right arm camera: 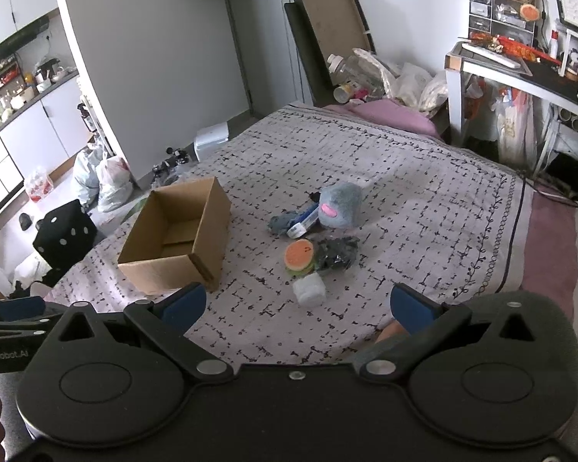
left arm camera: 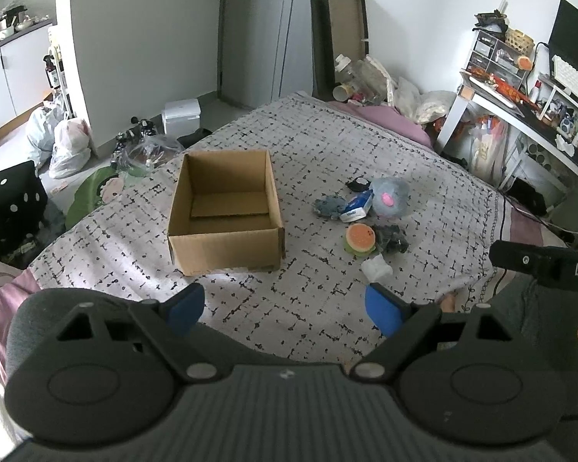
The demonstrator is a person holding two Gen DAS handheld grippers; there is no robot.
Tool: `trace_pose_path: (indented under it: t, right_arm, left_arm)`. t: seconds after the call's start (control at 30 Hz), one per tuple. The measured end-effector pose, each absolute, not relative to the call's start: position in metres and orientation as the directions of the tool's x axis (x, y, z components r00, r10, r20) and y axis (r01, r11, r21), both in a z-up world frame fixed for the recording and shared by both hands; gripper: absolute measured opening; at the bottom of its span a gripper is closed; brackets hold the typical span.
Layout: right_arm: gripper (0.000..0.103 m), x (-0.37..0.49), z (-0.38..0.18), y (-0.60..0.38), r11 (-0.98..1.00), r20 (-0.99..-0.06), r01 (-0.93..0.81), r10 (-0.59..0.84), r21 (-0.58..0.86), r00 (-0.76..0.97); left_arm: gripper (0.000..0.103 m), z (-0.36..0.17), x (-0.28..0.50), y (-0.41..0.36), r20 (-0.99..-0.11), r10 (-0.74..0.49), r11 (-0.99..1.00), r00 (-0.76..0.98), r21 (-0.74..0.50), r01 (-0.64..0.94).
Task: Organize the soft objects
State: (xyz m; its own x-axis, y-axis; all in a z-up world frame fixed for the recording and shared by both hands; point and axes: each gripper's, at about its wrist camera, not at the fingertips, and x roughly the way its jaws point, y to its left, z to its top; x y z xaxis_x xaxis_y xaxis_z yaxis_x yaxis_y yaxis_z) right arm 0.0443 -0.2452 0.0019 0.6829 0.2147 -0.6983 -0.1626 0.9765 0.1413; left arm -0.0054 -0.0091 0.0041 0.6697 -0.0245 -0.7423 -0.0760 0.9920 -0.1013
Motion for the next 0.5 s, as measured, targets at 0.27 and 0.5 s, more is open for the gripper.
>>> trace_pose_path:
  t: [0.27, 0.5]
  right_arm:
    - [0.103, 0.0458, -0.0005, -0.2446, 0.978, -0.707, -0.158, 0.206, 0.134, 0.676]
    - [0.103, 0.0457, 0.0009, -0.2436, 0.979, -0.707, -0.156, 0.201, 0.129, 0.679]
  left_arm:
    - [0.09, 0.0039, -0.0054, -0.0094, -0.741, -0.022, 0.992, 0.671, -0.097, -0.075]
    - [0.09, 0.0039, -0.005, -0.0095, -0.739, -0.027, 0.993, 0.673, -0.098, -0.069]
